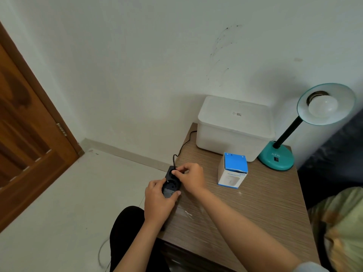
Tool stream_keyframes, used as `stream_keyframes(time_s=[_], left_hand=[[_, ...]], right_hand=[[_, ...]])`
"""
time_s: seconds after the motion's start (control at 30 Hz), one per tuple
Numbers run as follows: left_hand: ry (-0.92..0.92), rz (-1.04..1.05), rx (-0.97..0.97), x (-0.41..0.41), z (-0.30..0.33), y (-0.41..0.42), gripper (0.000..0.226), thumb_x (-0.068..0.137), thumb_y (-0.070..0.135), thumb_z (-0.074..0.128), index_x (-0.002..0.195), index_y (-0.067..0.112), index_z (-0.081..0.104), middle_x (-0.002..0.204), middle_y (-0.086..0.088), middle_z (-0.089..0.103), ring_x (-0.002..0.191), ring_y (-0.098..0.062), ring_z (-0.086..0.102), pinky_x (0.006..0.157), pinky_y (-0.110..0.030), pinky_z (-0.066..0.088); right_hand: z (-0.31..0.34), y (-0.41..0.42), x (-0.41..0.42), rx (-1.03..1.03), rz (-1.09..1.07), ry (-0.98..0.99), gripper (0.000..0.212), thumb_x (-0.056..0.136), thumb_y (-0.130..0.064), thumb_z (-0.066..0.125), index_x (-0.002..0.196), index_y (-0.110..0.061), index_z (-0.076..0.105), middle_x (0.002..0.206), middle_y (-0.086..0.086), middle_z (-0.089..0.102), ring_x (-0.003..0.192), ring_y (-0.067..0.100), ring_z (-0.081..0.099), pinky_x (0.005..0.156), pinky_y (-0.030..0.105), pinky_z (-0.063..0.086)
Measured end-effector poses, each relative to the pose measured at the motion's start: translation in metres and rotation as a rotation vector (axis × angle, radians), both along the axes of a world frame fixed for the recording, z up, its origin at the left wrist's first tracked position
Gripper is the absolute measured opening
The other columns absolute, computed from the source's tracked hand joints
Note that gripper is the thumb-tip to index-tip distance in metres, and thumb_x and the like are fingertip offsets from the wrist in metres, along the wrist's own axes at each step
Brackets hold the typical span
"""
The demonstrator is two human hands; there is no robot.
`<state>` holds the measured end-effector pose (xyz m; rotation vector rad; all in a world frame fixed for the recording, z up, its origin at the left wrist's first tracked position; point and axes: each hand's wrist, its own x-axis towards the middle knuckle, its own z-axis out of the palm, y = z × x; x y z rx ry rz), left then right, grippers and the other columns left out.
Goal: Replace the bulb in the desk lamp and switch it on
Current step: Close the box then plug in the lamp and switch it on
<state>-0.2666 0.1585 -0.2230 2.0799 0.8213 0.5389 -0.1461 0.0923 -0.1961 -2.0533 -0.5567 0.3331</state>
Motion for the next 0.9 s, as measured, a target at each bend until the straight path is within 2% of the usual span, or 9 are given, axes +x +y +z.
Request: stream_keyframes(time_s=[0.17,0.27,0.37,0.47,0.57,0.63,0.7,0.77,0.9], left_hand=[[0.031,-0.008,0.01,-0.001,0.004,-0.002,0.058,0.067,0.037,0.079,0.117,0.015,0.059,0.105,-0.002,0.053,0.102,-0.02,0.052,0.083,-0.03,0.046],[0.093,-0.042,0.026,0.001,0.007,-0.001,0.059,0.071,0.038,0.077,0.12,0.012,0.057,0.109,-0.004,0.054,0.105,-0.022,0.051,0.082,-0.029,0.044],[0.134,-0.034,0.124,0.0,0.011,-0.013,0.057,0.078,0.037,0.07,0.125,0.01,0.051,0.122,-0.008,0.051,0.113,-0.024,0.048,0.09,-0.033,0.044],[0.04,-0.05,0.242,-0.001,0.012,-0.047,0.054,0.084,0.033,0.064,0.13,0.009,0.049,0.13,-0.007,0.046,0.12,-0.021,0.044,0.098,-0.034,0.04],[-0.049,-0.181,0.223,0.008,0.007,-0.091,0.042,0.084,0.03,0.062,0.122,0.013,0.054,0.123,-0.002,0.048,0.115,-0.017,0.048,0.097,-0.03,0.04],[-0.057,-0.292,0.185,0.021,0.003,-0.118,0.039,0.085,0.036,0.055,0.119,0.019,0.055,0.119,0.003,0.05,0.11,-0.012,0.049,0.095,-0.027,0.043],[-0.057,-0.416,0.178,0.04,-0.003,-0.143,0.039,0.084,0.04,0.05,0.118,0.021,0.055,0.118,0.005,0.051,0.11,-0.009,0.05,0.095,-0.023,0.042],[-0.052,-0.53,0.188,0.06,-0.007,-0.16,0.038,0.085,0.038,0.051,0.118,0.019,0.056,0.118,0.002,0.051,0.11,-0.01,0.049,0.096,-0.025,0.044],[0.046,-0.73,0.241,0.115,-0.011,-0.19,0.037,0.089,0.035,0.051,0.121,0.015,0.054,0.122,-0.002,0.048,0.113,-0.014,0.046,0.097,-0.033,0.044]], right_hand=[[0.003,-0.005,-0.001,-0.014,0.016,0.054,0.016,0.075,-0.024,0.075,0.089,-0.015,0.073,0.082,-0.002,0.071,0.073,0.005,0.062,0.065,0.016,0.046],[0.006,-0.021,-0.007,0.068,0.029,0.104,0.021,0.08,-0.016,0.07,0.101,-0.011,0.071,0.09,0.002,0.071,0.078,0.007,0.061,0.068,0.018,0.046],[0.004,-0.057,-0.023,0.161,-0.023,0.11,0.021,0.085,-0.015,0.064,0.106,-0.013,0.068,0.091,-0.005,0.067,0.079,-0.001,0.058,0.068,0.011,0.045],[-0.008,-0.107,-0.038,0.176,-0.092,0.112,0.021,0.086,-0.019,0.063,0.107,-0.022,0.065,0.092,-0.007,0.068,0.082,0.001,0.06,0.07,0.014,0.048],[-0.027,-0.159,-0.039,0.15,-0.241,0.064,0.017,0.084,-0.015,0.066,0.099,-0.023,0.068,0.081,-0.006,0.07,0.074,0.003,0.064,0.071,0.02,0.053],[-0.034,-0.189,-0.028,0.102,-0.348,0.017,0.016,0.082,-0.013,0.067,0.095,-0.022,0.069,0.076,-0.005,0.07,0.068,0.008,0.065,0.069,0.024,0.054],[-0.036,-0.217,-0.009,0.047,-0.449,-0.086,0.014,0.081,-0.011,0.067,0.091,-0.021,0.069,0.071,0.0,0.068,0.064,0.014,0.062,0.064,0.017,0.048],[-0.032,-0.234,0.011,-0.012,-0.5,-0.187,0.013,0.081,-0.01,0.067,0.091,-0.018,0.069,0.07,0.001,0.064,0.064,0.012,0.058,0.062,0.013,0.043],[-0.024,-0.256,0.059,-0.063,-0.587,-0.259,0.007,0.083,-0.01,0.062,0.089,-0.012,0.066,0.073,0.002,0.059,0.065,0.012,0.055,0.062,0.025,0.045]])
